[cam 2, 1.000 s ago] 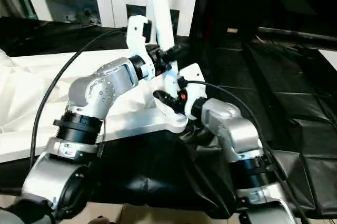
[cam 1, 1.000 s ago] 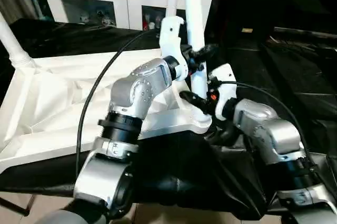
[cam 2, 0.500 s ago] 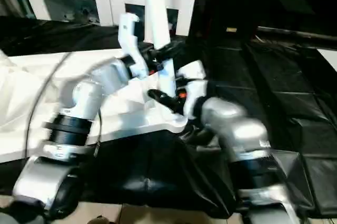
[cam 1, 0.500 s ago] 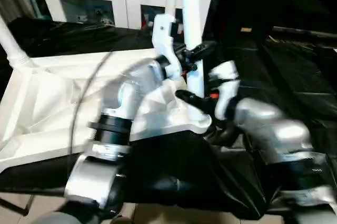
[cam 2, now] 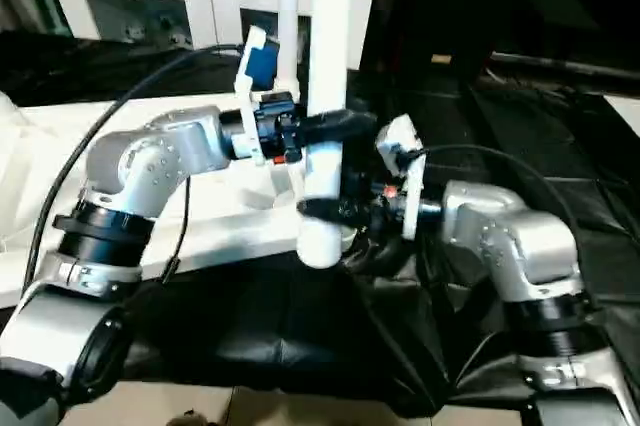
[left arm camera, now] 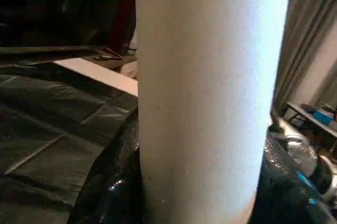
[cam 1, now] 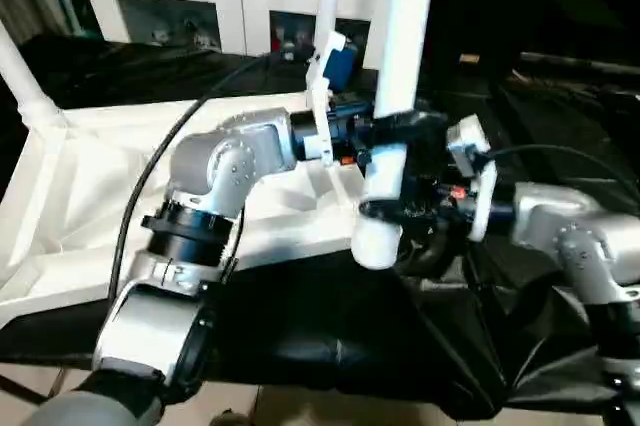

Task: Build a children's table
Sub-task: Pick table leg

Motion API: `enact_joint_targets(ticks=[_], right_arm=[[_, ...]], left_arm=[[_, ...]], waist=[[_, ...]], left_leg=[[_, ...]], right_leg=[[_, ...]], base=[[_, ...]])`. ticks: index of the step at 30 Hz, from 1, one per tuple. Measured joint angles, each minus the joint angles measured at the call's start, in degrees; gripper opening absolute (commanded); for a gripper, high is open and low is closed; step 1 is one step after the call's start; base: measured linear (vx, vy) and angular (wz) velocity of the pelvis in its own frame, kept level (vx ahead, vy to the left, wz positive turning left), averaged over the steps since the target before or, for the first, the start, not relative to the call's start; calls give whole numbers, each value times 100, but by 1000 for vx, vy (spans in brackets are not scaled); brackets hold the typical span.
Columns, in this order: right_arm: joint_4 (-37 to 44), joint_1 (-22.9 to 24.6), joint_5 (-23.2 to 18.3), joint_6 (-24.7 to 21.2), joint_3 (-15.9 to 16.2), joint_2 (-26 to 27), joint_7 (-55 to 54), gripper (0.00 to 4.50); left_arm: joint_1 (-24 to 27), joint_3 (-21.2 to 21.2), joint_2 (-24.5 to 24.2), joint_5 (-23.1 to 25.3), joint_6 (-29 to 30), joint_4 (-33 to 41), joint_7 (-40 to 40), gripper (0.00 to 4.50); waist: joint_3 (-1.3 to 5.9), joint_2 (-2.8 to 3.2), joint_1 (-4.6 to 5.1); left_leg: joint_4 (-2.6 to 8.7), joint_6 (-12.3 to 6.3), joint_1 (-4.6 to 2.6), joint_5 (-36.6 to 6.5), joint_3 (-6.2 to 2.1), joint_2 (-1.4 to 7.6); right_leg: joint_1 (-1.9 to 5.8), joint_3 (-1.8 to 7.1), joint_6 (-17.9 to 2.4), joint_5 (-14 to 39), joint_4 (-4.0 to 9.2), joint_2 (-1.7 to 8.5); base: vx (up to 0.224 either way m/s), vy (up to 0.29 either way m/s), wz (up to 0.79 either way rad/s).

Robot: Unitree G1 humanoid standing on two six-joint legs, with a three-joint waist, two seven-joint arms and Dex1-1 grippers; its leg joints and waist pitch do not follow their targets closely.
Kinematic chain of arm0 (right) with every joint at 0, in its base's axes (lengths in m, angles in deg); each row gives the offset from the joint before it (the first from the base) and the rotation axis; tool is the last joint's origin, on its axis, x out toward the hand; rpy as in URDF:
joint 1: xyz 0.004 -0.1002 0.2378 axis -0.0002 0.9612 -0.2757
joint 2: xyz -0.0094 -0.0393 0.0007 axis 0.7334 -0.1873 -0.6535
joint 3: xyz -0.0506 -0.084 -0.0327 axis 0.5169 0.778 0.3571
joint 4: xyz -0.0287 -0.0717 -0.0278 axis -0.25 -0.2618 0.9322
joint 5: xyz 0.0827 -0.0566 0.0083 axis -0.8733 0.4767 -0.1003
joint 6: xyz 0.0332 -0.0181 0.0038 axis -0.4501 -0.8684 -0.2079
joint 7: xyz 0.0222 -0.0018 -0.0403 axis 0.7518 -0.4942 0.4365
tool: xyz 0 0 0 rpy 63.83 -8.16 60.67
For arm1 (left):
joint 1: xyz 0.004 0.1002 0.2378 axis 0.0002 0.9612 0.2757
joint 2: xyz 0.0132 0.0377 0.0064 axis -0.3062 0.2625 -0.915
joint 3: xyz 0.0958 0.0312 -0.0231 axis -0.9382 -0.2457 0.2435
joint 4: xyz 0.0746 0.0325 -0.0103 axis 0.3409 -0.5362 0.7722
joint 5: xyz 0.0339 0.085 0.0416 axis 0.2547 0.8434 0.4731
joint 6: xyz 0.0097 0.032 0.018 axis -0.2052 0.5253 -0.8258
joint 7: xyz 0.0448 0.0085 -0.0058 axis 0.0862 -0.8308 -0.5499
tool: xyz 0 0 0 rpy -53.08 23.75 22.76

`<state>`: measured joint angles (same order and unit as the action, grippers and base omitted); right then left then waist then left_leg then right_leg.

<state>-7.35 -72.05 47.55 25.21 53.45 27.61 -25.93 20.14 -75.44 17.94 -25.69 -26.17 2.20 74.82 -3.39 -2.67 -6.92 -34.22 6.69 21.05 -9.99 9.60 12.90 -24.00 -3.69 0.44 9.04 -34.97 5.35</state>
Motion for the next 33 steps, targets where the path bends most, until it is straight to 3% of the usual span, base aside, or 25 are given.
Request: enact_joint_targets(ticks=[7, 21, 33], right_arm=[[-4, -18, 1, -14, 184, 53, 188, 299], [-75, -122, 38, -13, 217, -7, 376, 299], [-74, -125, 39, -26, 312, -16, 553, 195]], left_arm=[[0, -3, 12, -6, 33, 53, 150, 184], [1, -127, -117, -2, 117, 109, 409, 184], [10, -130, -118, -2, 184, 183, 405, 184]], waist=[[0, -2, -15], [1, -3, -107], [1, -9, -123]], left_leg=[[0, 0, 1, 0, 0, 0], [-1, -1, -1, 1, 0, 0], [-5, -2, 0, 2, 0, 0]], right_leg=[[-1, 0, 0, 0, 1, 0], [-1, 0, 0, 0, -1, 0], [-1, 0, 0, 0, -4, 0]], base=[[0, 0, 0], [0, 0, 0], [0, 0, 0]])
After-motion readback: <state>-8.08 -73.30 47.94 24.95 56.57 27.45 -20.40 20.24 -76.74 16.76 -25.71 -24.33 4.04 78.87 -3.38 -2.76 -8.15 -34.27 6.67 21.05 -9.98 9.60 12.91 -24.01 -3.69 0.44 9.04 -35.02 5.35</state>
